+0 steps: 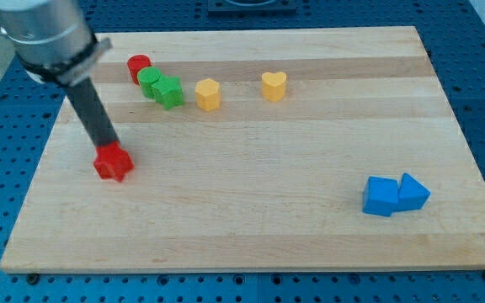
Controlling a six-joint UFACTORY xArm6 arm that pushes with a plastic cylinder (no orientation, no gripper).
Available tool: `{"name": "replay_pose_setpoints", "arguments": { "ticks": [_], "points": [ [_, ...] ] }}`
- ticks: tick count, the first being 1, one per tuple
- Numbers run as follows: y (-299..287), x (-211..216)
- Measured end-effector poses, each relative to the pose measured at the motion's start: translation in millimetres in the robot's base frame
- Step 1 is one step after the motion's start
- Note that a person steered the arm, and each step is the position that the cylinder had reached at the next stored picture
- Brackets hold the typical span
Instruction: Slide the red star towards the bottom center of the board
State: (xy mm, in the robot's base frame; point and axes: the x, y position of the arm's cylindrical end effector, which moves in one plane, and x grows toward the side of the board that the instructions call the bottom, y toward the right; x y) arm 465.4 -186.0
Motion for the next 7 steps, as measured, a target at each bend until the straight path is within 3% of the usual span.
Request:
{"name": "replay_pose_setpoints", "arguments": {
  "ticks": [1,3,4,5,6,7],
  "points": [
    [33.3,9.9],
    [-63.2,-19.7],
    [-89.6,18.5],
    [-59.4,51.0],
    [2.2,58.5],
    [14.7,62.8]
  ]
}}
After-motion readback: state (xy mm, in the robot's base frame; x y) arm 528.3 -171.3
